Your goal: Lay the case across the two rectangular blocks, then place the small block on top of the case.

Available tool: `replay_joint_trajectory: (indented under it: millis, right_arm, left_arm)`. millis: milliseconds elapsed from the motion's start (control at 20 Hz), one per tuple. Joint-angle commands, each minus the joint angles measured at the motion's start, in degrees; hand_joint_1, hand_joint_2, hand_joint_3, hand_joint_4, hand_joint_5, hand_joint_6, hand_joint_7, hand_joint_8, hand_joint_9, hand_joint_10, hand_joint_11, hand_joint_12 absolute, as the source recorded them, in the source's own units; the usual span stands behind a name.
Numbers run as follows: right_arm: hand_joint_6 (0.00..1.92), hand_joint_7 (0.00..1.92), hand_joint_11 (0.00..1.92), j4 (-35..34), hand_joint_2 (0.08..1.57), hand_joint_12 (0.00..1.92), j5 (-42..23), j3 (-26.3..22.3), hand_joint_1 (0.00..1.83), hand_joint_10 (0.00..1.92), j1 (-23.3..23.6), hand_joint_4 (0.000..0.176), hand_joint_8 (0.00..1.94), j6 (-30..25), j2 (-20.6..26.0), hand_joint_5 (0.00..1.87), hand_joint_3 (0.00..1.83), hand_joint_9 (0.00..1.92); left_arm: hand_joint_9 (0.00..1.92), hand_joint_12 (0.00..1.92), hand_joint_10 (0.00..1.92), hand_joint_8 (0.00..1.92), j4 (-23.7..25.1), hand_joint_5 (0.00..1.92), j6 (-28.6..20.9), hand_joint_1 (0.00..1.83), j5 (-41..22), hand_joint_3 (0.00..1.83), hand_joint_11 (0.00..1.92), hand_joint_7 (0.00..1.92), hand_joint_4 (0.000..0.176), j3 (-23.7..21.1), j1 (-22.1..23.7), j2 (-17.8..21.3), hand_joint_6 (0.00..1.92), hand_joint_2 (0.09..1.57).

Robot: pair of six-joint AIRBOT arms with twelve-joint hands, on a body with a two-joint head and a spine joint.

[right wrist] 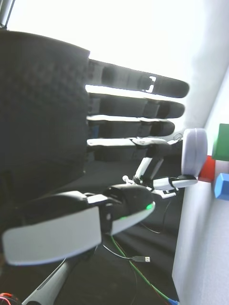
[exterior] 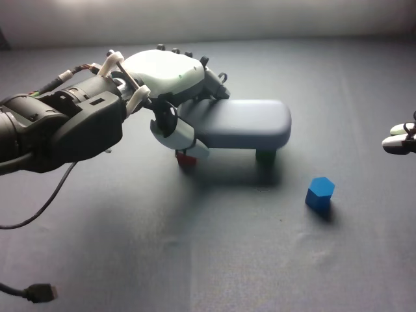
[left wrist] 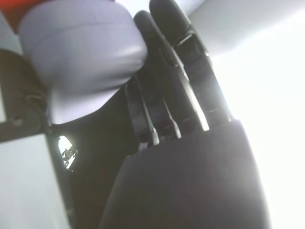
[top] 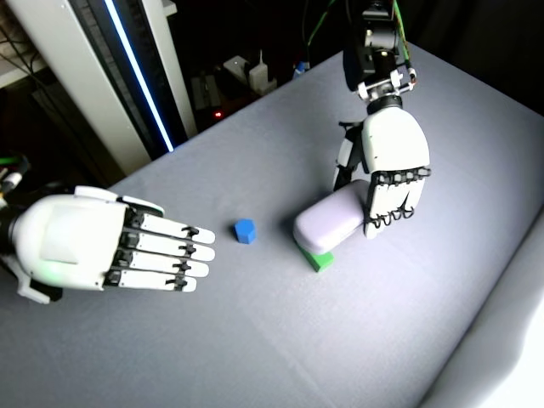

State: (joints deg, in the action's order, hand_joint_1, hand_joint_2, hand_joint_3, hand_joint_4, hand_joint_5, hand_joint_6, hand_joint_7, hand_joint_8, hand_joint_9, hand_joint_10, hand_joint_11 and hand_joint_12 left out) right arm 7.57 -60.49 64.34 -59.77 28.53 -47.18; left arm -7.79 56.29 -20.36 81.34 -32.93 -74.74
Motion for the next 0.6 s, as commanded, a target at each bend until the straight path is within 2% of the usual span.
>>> replay_joint_trajectory:
  millis: [0, 150, 200, 300, 350, 500, 550]
  right_arm:
    - [0.0, 0.41, 0.18, -1.7, 1.37, 0.87, -6.4, 0.4, 0.55, 0.0, 0.6, 0.0, 0.0, -0.4, 0.1, 0.47, 0.0, 0.47]
    - [0.0, 0.43, 0.2, -1.7, 1.36, 0.89, -6.4, 0.3, 0.58, 0.01, 0.6, 0.0, 0.01, -0.4, 0.1, 0.49, 0.0, 0.49]
    - [0.0, 0.42, 0.16, -1.7, 1.36, 0.91, -6.4, 0.3, 0.59, 0.0, 0.6, 0.0, 0.0, -0.4, 0.1, 0.49, 0.0, 0.46]
    - [0.0, 0.42, 0.17, -1.7, 1.36, 0.93, -6.4, 0.3, 0.59, 0.0, 0.6, 0.0, 0.0, -0.5, 0.1, 0.49, 0.0, 0.47]
    - [0.0, 0.41, 0.14, -1.7, 1.36, 0.91, -6.4, 0.3, 0.55, 0.0, 0.6, 0.0, 0.0, -0.5, 0.1, 0.48, 0.0, 0.45]
    - [0.0, 0.4, 0.14, -1.7, 1.36, 0.9, -6.4, 0.2, 0.57, 0.0, 0.6, 0.0, 0.0, -0.6, 0.1, 0.48, 0.0, 0.44]
    - [0.0, 0.42, 0.17, -1.7, 1.35, 0.92, -6.4, 0.3, 0.61, 0.01, 0.7, 0.0, 0.0, -0.6, 0.1, 0.48, 0.0, 0.47]
  left_arm:
    - [0.93, 1.03, 0.0, 0.0, 0.1, 0.59, -0.2, 1.03, -7.8, 0.0, 0.67, 0.77, 0.0, -0.2, 0.5, 0.5, 0.0, 0.91]
    - [0.92, 1.16, 0.0, 0.0, 0.1, 0.5, -0.1, 1.0, -8.1, 0.0, 0.64, 0.68, 0.0, -0.5, 0.5, 0.8, 0.0, 0.9]
    - [0.92, 1.22, 0.0, 0.0, 0.1, 0.48, -0.1, 0.97, -8.3, 0.0, 0.62, 0.67, 0.0, -0.6, 0.5, 1.0, 0.0, 0.91]
    - [0.88, 1.25, 0.0, 0.0, 0.1, 0.46, -0.1, 0.95, -9.9, 0.0, 0.56, 0.62, 0.0, -1.9, 0.2, 2.1, 0.0, 0.9]
    - [0.71, 1.19, 0.0, 0.0, 0.1, 0.41, -0.1, 0.94, -11.7, 0.0, 0.39, 0.52, 0.0, -3.3, -0.1, 3.3, 0.0, 0.91]
    - [0.61, 1.2, 0.0, 0.0, 0.2, 0.42, -0.1, 0.96, -19.1, 0.0, 0.28, 0.49, 0.0, -8.6, -1.7, 8.1, 0.0, 0.88]
    - [0.48, 1.23, 0.0, 0.0, 0.4, 0.37, -0.1, 0.91, -22.0, 0.0, 0.11, 0.41, 0.011, -10.8, -2.6, 10.1, 0.0, 0.89]
